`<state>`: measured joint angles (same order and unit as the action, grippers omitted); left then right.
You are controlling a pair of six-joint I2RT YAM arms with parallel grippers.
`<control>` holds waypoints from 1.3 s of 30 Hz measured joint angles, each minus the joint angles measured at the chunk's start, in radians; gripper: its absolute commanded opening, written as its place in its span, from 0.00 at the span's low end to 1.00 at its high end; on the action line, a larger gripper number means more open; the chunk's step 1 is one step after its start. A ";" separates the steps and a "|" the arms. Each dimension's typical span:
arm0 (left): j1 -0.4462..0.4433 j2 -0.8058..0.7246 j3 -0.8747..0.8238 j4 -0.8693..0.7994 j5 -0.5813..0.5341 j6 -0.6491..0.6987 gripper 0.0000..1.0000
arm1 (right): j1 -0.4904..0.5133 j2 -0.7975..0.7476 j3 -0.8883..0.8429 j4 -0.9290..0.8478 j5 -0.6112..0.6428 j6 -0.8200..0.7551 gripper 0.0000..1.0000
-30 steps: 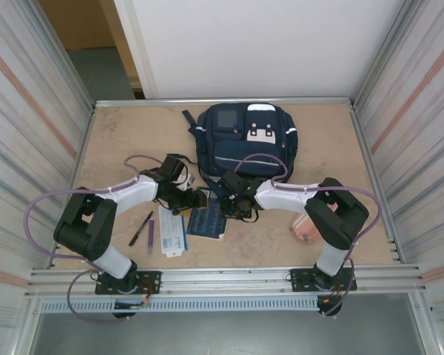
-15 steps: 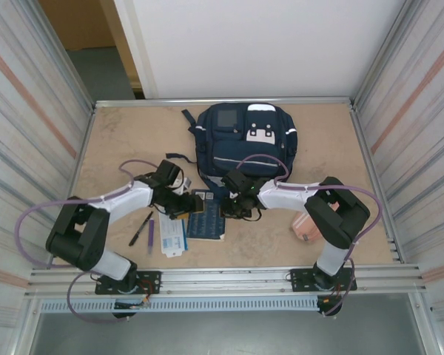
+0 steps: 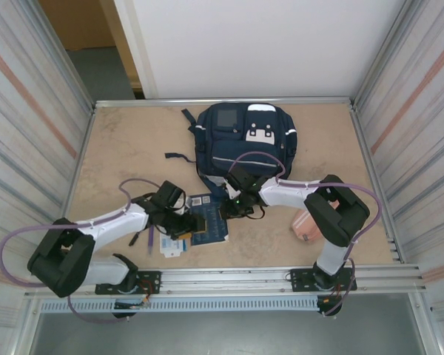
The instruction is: Pack the student bag
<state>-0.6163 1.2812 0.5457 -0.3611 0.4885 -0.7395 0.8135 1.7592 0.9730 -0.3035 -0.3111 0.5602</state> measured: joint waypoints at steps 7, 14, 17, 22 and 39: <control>0.055 -0.056 -0.003 -0.128 -0.131 -0.022 0.67 | 0.032 0.027 0.064 -0.082 0.063 -0.085 0.18; 0.051 -0.021 -0.003 -0.078 -0.082 -0.022 0.65 | 0.023 0.031 0.064 -0.082 0.029 -0.129 0.18; 0.007 0.014 0.010 -0.028 -0.056 -0.021 0.62 | 0.023 0.038 0.064 -0.079 -0.005 -0.128 0.17; -0.007 0.036 0.019 -0.029 -0.043 -0.022 0.57 | 0.015 0.040 0.065 -0.079 -0.027 -0.127 0.17; -0.007 -0.164 -0.033 -0.047 0.029 -0.097 0.53 | -0.011 0.040 0.005 0.050 -0.130 -0.071 0.17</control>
<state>-0.6231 1.1172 0.5125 -0.4084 0.5171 -0.8368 0.8024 1.7996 0.9779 -0.2539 -0.4416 0.4896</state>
